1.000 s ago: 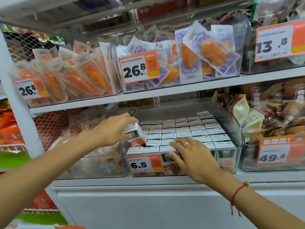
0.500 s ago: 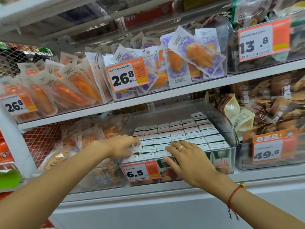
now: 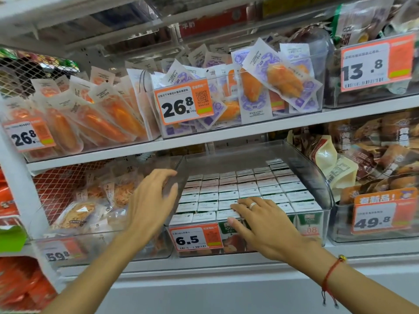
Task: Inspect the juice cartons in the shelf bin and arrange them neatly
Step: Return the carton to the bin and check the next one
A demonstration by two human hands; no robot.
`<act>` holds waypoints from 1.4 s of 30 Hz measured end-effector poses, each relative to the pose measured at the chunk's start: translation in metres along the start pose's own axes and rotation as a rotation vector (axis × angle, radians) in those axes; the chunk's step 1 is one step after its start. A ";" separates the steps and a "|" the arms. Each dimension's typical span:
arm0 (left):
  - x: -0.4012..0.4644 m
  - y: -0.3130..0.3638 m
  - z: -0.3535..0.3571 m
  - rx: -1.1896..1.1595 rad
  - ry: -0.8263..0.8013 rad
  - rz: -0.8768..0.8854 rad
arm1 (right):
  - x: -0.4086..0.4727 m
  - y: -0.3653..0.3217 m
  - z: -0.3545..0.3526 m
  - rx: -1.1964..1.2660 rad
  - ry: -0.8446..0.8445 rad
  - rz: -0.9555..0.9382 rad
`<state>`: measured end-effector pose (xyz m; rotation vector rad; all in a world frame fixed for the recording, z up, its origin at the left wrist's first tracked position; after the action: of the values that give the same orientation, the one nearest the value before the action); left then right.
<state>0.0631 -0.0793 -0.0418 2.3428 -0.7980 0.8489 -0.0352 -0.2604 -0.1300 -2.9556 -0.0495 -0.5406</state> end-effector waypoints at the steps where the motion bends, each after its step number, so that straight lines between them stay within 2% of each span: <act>1: -0.012 -0.010 0.002 0.002 0.008 -0.015 | 0.005 0.001 -0.003 0.024 0.000 0.011; 5: -0.054 -0.055 0.026 0.049 -0.151 -0.175 | 0.048 -0.006 -0.017 0.128 -0.006 -0.023; 9: -0.071 -0.064 0.033 0.034 -0.165 -0.136 | 0.106 -0.033 -0.002 0.220 -0.181 -0.143; 14: -0.075 -0.065 0.035 0.033 -0.133 -0.117 | 0.152 -0.048 0.033 0.101 -0.364 -0.143; 20: -0.076 -0.068 0.036 -0.004 -0.112 -0.142 | 0.175 -0.052 0.036 -0.056 -0.540 -0.166; 26: -0.075 -0.066 0.035 -0.010 -0.155 -0.162 | 0.187 -0.061 0.044 -0.192 -0.548 -0.161; 29: -0.074 -0.066 0.036 -0.005 -0.176 -0.169 | 0.186 -0.060 0.046 -0.136 -0.550 -0.166; 33: -0.075 -0.065 0.033 -0.009 -0.171 -0.186 | 0.177 -0.062 0.040 0.011 -0.432 -0.228; 38: -0.072 -0.063 0.031 -0.016 -0.210 -0.184 | 0.154 -0.059 -0.009 0.175 -0.088 -0.205; 42: -0.069 -0.054 0.015 -0.026 -0.220 -0.222 | 0.107 -0.061 -0.057 0.417 0.163 -0.190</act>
<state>0.0617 -0.0275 -0.1138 2.4729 -0.6135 0.4908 0.0412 -0.2067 -0.0317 -2.5067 -0.3802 -0.6964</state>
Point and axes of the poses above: each hand's wrist, its own x-axis towards the middle knuckle, its own z-axis out of the palm, y = z × x, the point moved 9 cm from there along x, towards the middle knuckle, and after that the axes turned 4 degrees about -z, right-handed, at the moved point
